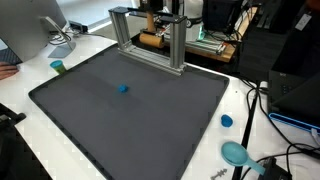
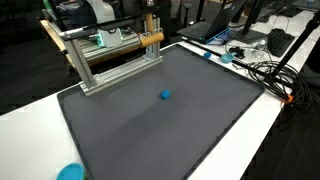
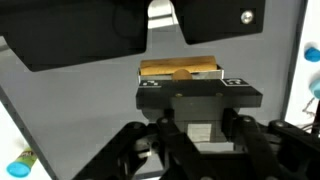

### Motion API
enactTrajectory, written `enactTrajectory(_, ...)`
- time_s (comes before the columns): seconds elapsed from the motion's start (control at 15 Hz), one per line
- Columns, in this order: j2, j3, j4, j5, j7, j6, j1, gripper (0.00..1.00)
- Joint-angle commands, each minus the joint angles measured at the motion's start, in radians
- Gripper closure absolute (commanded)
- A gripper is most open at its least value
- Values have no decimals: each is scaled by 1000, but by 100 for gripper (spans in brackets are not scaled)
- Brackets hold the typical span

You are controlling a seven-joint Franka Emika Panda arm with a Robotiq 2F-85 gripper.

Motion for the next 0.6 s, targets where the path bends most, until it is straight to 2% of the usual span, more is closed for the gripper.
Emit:
enactTrajectory(0.0, 54, 54, 22, -31, 117, 222, -20, 78)
enactTrajectory(0.2, 101, 97, 26, -87, 262, 374, -65, 78)
enactTrajectory(0.27, 112, 113, 35, -121, 314, 363, -86, 78)
enactTrajectory(0.33, 113, 107, 41, -118, 310, 304, -80, 78)
enactTrajectory(0.4, 99, 87, 7, -90, 259, 343, -54, 53)
enactTrajectory(0.53, 113, 90, 11, -100, 279, 332, -63, 53)
